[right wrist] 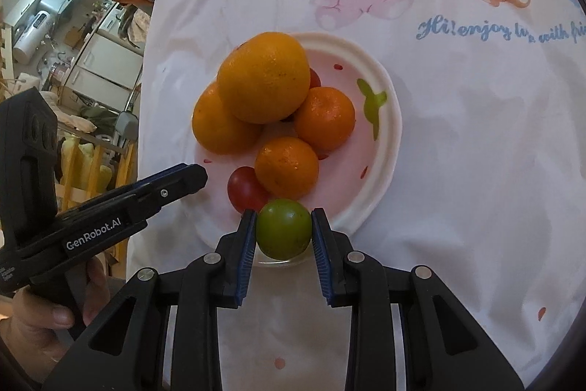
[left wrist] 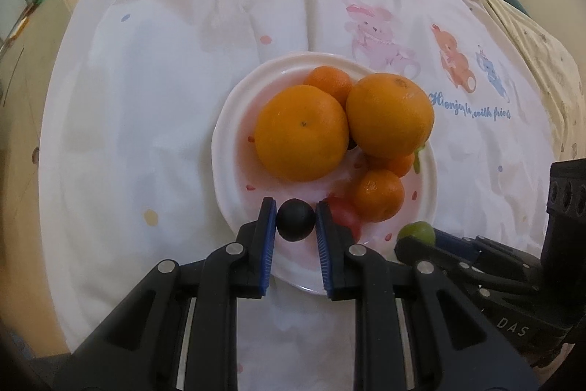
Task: Organize fruits
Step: 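Carry both fruits onto the plate and open both grippers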
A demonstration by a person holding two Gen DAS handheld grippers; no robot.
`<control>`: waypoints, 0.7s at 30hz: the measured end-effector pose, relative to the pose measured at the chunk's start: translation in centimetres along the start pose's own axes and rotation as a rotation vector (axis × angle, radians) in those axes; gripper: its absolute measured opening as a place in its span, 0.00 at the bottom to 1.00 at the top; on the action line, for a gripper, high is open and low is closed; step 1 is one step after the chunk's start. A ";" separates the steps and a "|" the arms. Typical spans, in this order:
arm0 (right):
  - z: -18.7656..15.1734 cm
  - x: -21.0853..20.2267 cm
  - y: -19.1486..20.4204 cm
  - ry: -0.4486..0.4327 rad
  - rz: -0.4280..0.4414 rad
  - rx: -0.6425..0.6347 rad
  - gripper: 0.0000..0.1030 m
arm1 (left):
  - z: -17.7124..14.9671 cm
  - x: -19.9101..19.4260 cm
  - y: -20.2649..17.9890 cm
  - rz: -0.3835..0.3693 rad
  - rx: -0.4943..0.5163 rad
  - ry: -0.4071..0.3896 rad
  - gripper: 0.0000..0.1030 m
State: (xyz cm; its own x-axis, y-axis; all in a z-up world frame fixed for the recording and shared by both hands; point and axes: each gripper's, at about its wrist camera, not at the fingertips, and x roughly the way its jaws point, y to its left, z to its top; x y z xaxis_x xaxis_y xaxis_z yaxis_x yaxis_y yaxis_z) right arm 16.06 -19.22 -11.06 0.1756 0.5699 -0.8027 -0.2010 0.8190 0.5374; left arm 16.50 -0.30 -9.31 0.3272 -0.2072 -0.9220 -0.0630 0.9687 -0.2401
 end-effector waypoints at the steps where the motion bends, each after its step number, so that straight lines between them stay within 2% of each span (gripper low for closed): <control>1: 0.1 0.1 0.0 0.003 0.004 0.002 0.31 | 0.0 0.0 0.1 -0.002 -0.005 0.001 0.18; 8: -0.1 0.9 1.2 0.030 -0.009 -0.062 0.31 | 0.0 0.6 -0.2 -0.002 -0.023 0.027 0.18; 9: -0.1 1.1 1.2 0.033 -0.011 -0.067 0.33 | 0.1 0.6 -0.3 0.002 -0.027 0.025 0.21; 10: -0.1 1.1 1.3 0.035 -0.015 -0.071 0.35 | 0.1 0.5 -0.3 0.005 -0.030 0.022 0.30; 12: -0.1 1.0 1.5 0.026 -0.028 -0.082 0.46 | 0.1 0.2 -0.4 0.020 -0.032 0.000 0.44; 13: 0.0 0.9 1.5 0.018 -0.025 -0.084 0.56 | 0.1 0.1 -0.4 0.028 -0.033 -0.011 0.48; 19: -0.3 0.5 2.1 0.001 -0.039 -0.119 0.62 | 0.2 -0.3 -0.2 0.006 -0.042 -0.017 0.64; 21: -0.3 0.4 2.0 0.004 -0.040 -0.118 0.63 | 0.3 -0.4 -0.1 0.007 -0.047 -0.020 0.65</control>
State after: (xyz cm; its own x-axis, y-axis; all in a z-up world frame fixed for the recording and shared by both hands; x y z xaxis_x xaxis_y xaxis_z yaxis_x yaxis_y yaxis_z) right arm 15.44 -17.36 -10.42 0.1820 0.5363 -0.8242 -0.3064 0.8274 0.4707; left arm 16.66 -0.25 -8.79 0.3457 -0.1971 -0.9174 -0.1096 0.9625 -0.2480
